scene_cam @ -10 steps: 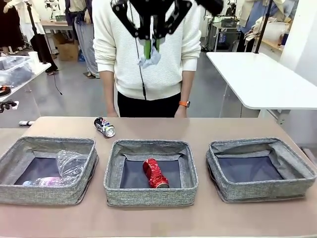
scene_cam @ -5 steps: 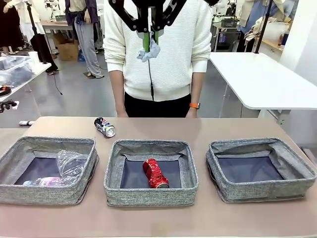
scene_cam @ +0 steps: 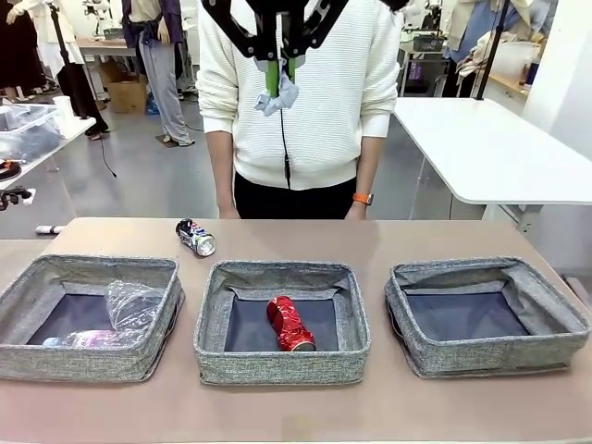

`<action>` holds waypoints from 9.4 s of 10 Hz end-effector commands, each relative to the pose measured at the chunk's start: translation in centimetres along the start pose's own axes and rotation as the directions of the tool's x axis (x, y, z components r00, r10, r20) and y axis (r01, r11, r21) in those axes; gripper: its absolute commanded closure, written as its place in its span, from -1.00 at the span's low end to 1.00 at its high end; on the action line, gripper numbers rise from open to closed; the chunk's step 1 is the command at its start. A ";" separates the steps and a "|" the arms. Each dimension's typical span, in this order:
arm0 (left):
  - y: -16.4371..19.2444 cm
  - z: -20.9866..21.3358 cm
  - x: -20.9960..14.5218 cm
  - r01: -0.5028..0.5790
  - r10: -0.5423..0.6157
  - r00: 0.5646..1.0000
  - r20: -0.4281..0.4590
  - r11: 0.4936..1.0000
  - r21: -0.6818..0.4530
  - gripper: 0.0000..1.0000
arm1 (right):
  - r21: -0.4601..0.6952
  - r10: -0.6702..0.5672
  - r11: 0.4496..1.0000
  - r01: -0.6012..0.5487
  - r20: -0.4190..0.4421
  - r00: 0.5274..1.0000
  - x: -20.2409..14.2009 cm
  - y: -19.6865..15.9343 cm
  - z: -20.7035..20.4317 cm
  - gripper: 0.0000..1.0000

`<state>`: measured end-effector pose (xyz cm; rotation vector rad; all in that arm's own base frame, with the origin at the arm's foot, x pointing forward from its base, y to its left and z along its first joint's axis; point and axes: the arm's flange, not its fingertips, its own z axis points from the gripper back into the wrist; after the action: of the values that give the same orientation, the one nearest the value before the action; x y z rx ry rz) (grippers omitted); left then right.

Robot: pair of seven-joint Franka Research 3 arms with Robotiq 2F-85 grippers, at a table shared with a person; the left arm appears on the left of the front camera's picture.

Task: Sort the waste into the appropriate baskets.
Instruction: Pick up the waste item pointed out by the person, then place the picked waste into the Fabric basket indicated by the person, then pick up the waste item pointed out by the person.

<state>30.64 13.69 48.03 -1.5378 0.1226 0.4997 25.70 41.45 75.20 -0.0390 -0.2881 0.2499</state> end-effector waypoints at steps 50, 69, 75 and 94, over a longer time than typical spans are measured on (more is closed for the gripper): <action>0.0 0.1 -0.2 0.005 -0.005 1.000 0.003 1.000 0.002 -1.00 | 0.174 -0.555 0.789 0.589 -0.210 0.805 -10.6 -35.3 -28.6 -1.00; 0.0 0.1 -0.2 0.005 -0.005 1.000 0.003 1.000 0.002 -1.00 | 0.977 -0.290 0.183 0.111 -0.054 0.956 -11.9 -37.9 -21.6 -1.00; 0.0 0.1 -0.2 0.005 -0.005 1.000 0.003 1.000 0.002 -1.00 | 0.977 -0.290 0.183 0.111 -0.054 0.956 -11.9 -37.9 -21.6 -1.00; -2.1 -25.5 8.5 -0.068 -0.210 0.935 0.286 0.686 0.725 -1.00 | 0.977 -0.290 0.183 0.111 -0.054 0.956 -11.9 -37.9 -21.6 -1.00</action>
<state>44.09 -7.69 46.63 -0.6876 -0.0057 0.5937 29.87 1.48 53.74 1.3378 -0.2218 0.1330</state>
